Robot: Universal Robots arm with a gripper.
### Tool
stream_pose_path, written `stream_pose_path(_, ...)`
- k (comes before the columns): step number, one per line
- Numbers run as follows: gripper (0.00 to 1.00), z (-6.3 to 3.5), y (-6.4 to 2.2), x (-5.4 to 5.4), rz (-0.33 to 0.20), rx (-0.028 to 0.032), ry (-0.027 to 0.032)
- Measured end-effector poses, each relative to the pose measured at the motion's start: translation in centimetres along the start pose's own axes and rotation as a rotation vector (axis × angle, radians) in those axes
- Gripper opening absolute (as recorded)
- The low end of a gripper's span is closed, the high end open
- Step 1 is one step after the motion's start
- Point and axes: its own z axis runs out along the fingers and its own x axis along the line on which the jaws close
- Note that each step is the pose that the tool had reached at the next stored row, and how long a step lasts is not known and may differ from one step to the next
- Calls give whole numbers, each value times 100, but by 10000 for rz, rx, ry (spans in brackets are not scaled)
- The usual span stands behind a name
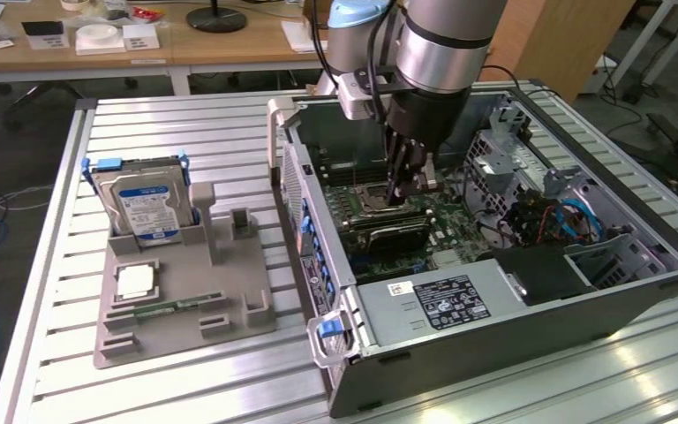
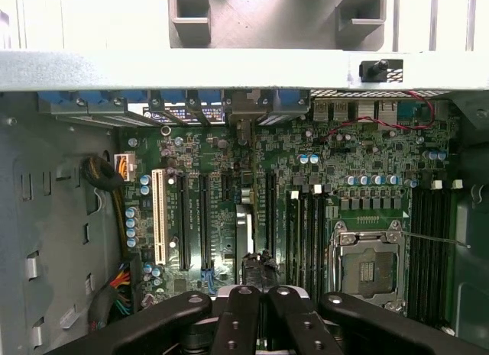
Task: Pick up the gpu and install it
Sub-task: 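Press down on the gpu until it lock into place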
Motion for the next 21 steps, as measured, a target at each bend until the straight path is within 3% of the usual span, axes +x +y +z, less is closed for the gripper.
stream_pose_path(9, 11, 1, 0, 0, 0, 0, 0)
stream_pose_path(21, 11, 186, 3, 9, 13, 0, 1)
